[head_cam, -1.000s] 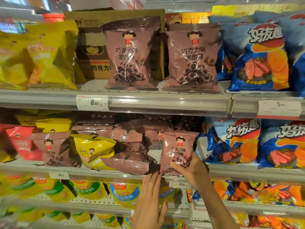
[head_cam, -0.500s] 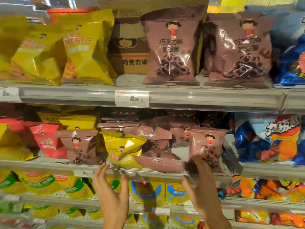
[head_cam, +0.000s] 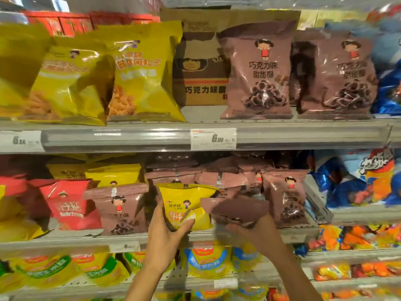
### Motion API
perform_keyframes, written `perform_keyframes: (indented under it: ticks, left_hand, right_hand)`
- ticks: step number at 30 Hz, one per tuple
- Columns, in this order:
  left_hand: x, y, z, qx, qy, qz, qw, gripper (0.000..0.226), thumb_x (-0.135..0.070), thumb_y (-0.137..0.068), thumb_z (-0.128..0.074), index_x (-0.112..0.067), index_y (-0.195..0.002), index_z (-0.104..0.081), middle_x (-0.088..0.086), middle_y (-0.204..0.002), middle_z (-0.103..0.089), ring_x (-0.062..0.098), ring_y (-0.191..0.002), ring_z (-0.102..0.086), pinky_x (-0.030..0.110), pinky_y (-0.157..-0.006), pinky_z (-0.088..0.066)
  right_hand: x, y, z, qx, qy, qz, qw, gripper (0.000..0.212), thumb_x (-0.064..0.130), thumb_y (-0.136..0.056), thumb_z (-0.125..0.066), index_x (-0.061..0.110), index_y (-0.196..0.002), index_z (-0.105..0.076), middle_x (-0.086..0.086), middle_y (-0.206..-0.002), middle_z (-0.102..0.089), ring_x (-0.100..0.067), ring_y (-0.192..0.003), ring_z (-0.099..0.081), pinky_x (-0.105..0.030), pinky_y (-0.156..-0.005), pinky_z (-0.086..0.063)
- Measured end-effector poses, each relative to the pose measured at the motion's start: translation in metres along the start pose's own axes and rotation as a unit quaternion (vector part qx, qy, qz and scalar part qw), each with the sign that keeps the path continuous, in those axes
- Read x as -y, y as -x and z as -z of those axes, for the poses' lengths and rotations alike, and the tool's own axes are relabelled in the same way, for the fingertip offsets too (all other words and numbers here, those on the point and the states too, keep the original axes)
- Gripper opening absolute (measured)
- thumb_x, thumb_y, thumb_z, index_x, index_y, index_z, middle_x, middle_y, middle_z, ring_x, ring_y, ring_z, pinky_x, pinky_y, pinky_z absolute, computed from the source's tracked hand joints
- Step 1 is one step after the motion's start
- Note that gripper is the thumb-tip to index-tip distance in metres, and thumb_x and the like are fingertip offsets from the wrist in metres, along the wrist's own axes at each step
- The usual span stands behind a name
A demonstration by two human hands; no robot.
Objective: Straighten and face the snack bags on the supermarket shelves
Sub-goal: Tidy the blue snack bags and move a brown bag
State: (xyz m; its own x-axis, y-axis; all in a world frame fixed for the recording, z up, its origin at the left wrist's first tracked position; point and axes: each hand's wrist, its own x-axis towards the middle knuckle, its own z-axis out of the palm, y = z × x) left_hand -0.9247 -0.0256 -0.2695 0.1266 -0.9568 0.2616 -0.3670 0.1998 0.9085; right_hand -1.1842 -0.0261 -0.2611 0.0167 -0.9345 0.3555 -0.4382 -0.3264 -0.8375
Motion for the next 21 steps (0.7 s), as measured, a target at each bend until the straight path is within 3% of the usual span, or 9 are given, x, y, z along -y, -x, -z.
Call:
perform_keyframes:
  ticks: [4,6,8,12,15,16,18,21]
  left_hand:
    - [0.002,0.001,-0.002,0.001,0.009,0.009,1.000,0.059,-0.048,-0.068,-0.081,-0.046,-0.119,-0.051,-0.021,-0.110,-0.068,-0.006,-0.100,-0.063,0.016,-0.084,-0.051]
    - [-0.001,0.002,-0.002,-0.001,0.016,0.011,1.000,0.056,-0.052,-0.068,-0.079,-0.050,-0.116,-0.051,-0.028,-0.108,-0.067,-0.008,-0.099,-0.063,0.006,-0.078,-0.048]
    - [-0.003,0.002,-0.003,-0.003,0.021,0.010,1.000,0.055,-0.052,-0.068,-0.078,-0.047,-0.117,-0.052,-0.030,-0.108,-0.067,-0.007,-0.098,-0.064,0.011,-0.080,-0.050]
    - [-0.004,0.008,-0.004,-0.006,0.043,0.017,0.999,0.059,-0.044,-0.072,-0.082,-0.036,-0.124,-0.055,-0.020,-0.110,-0.071,0.002,-0.100,-0.068,0.031,-0.086,-0.056]
    - [-0.006,0.019,-0.002,-0.030,0.038,0.018,0.999,0.060,-0.044,-0.075,-0.082,-0.040,-0.127,-0.053,-0.024,-0.112,-0.069,-0.003,-0.100,-0.066,0.015,-0.080,-0.053]
    - [-0.006,0.024,0.000,-0.045,0.032,0.021,0.998,0.062,-0.044,-0.075,-0.082,-0.038,-0.130,-0.052,-0.024,-0.115,-0.067,-0.006,-0.103,-0.063,0.010,-0.080,-0.049]
    - [-0.005,0.032,0.003,-0.077,0.014,0.028,0.997,0.065,-0.044,-0.075,-0.081,-0.033,-0.132,-0.053,-0.022,-0.122,-0.064,-0.006,-0.112,-0.059,0.012,-0.089,-0.046]
    - [-0.003,0.045,0.010,-0.112,0.019,0.014,0.993,0.055,-0.043,-0.075,-0.079,-0.032,-0.125,-0.059,-0.027,-0.117,-0.065,-0.006,-0.111,-0.060,0.015,-0.090,-0.049]
  right_hand:
    - [-0.008,-0.005,0.002,0.005,-0.039,-0.053,0.998,0.051,-0.007,-0.068,-0.088,0.019,-0.108,-0.071,0.031,-0.095,-0.074,0.014,-0.090,-0.068,-0.005,-0.074,-0.049]
    - [-0.011,-0.006,0.003,0.010,-0.048,-0.063,0.997,0.051,-0.006,-0.066,-0.089,0.008,-0.112,-0.071,0.024,-0.096,-0.076,0.011,-0.091,-0.069,-0.009,-0.077,-0.050]
    - [-0.010,-0.005,0.006,0.014,-0.060,-0.066,0.996,0.060,-0.003,-0.064,-0.092,0.002,-0.118,-0.068,0.012,-0.102,-0.078,0.005,-0.098,-0.070,-0.013,-0.082,-0.051]
    - [-0.014,0.011,0.010,-0.003,-0.054,-0.063,0.997,0.080,0.010,-0.062,-0.095,0.011,-0.133,-0.059,0.005,-0.123,-0.070,-0.007,-0.114,-0.066,-0.026,-0.096,-0.053]
    - [-0.019,0.027,0.009,0.004,-0.051,-0.100,0.994,0.072,0.025,-0.070,-0.092,0.022,-0.134,-0.058,0.006,-0.126,-0.067,-0.014,-0.118,-0.065,-0.030,-0.098,-0.054]
    - [-0.018,0.032,0.006,-0.006,-0.029,-0.089,0.996,0.066,0.031,-0.071,-0.091,0.026,-0.130,-0.060,0.009,-0.125,-0.067,-0.012,-0.118,-0.064,-0.027,-0.097,-0.053]
    - [-0.017,0.041,0.001,-0.096,0.023,-0.055,0.994,0.068,0.022,-0.066,-0.095,0.026,-0.123,-0.060,0.009,-0.123,-0.061,-0.012,-0.117,-0.059,-0.029,-0.101,-0.046]
    - [-0.016,0.047,-0.007,-0.192,0.060,-0.052,0.978,0.071,0.007,-0.062,-0.095,0.012,-0.121,-0.058,-0.007,-0.118,-0.058,-0.031,-0.116,-0.056,-0.043,-0.099,-0.044]
